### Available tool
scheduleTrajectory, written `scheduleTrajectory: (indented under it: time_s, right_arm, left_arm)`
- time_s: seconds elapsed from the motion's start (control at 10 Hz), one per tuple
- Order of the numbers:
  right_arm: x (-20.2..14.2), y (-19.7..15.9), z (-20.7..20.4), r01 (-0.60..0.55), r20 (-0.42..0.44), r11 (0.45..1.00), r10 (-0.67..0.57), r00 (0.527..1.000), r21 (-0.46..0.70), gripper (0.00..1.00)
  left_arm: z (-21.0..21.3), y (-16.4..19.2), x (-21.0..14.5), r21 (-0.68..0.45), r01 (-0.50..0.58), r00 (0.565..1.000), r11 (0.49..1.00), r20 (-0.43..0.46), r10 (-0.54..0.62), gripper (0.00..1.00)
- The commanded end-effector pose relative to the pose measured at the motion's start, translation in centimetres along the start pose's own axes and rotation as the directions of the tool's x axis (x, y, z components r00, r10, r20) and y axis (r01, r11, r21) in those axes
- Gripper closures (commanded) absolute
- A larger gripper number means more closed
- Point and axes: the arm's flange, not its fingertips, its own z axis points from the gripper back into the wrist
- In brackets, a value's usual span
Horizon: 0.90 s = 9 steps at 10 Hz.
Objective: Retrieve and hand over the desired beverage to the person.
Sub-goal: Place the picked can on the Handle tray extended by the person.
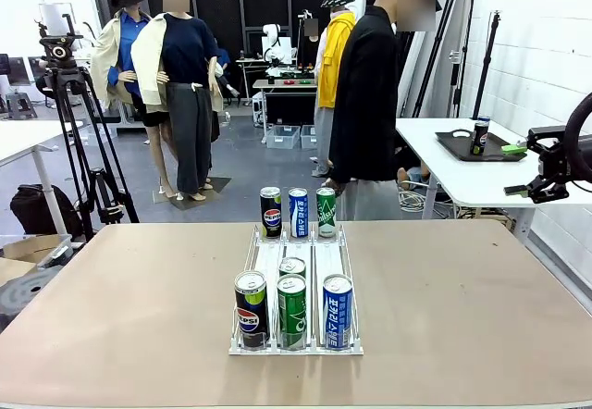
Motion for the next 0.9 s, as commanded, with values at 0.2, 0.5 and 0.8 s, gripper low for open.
scheduleTrajectory:
  time_s: [0.2,0.5,0.8]
  right_arm:
    - [0.01,-0.01,-0.21,-0.008,0.001,1.000,0.008,1.000,-0.010,0.00]
    - [0.01,-0.01,-0.21,-0.008,0.001,1.000,0.008,1.000,-0.010,0.00]
    - [0.01,-0.01,-0.21,-0.008,0.001,1.000,0.008,1.000,-0.010,0.00]
  left_arm:
    - [0.13,-0.32,-0.06,0.005,-0.005,1.000,1.000,0.005,0.005,0.00]
    - [0.13,-0.32,-0.06,0.005,-0.005,1.000,1.000,0.005,0.005,0.00]
    - [0.13,-0.32,-0.06,0.005,-0.005,1.000,1.000,0.005,0.005,0.00]
